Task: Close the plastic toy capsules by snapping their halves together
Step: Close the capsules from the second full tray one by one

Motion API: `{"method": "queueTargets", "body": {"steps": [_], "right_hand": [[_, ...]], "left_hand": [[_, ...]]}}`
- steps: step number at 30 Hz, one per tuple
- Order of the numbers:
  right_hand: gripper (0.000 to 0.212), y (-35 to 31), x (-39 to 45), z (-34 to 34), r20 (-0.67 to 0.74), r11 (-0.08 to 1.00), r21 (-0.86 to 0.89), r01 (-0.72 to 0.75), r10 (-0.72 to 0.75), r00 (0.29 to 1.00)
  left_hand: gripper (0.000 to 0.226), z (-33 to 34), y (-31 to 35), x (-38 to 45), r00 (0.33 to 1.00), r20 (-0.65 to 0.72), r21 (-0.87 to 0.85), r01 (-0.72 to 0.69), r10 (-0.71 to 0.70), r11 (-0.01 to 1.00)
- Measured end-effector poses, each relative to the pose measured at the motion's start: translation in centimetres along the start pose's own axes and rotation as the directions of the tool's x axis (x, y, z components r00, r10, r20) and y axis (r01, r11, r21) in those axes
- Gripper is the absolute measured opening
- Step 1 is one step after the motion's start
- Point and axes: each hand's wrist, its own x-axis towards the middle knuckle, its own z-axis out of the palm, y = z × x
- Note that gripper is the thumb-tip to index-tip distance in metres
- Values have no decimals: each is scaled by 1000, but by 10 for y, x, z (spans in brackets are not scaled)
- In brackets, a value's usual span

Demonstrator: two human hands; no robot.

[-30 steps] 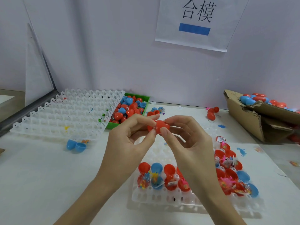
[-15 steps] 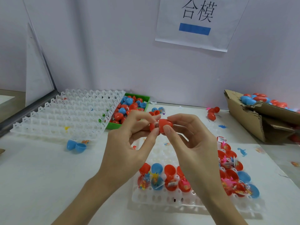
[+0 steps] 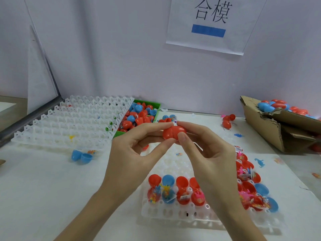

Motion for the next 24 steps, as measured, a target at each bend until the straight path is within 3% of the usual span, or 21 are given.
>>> {"method": "queueTargets", "body": {"steps": [7,9,13,16,24], "right_hand": [[34,7,-9,8,-56,946,-273,175,-197,979],[35,9,-11,8,-1,892,-393,221,-241,971],[59,13,-15,13,143,830,-497,251,-207,968],[55,14,-13,14,72,747,-612,261,-276,958],[51,16,-13,9,76,715,-630,304,-333,940]], "left_hand": [[30,7,4,-2,995,-35,-116,88,-93,989],[30,9,5,-4,985,-59,-180,148,-161,973],[31,10,4,-4,962,-77,-271,232,-261,934],[32,12,2,-6,962,-48,-236,250,-268,939],[34,19,3,-10,961,-109,-186,232,-254,955]]}}
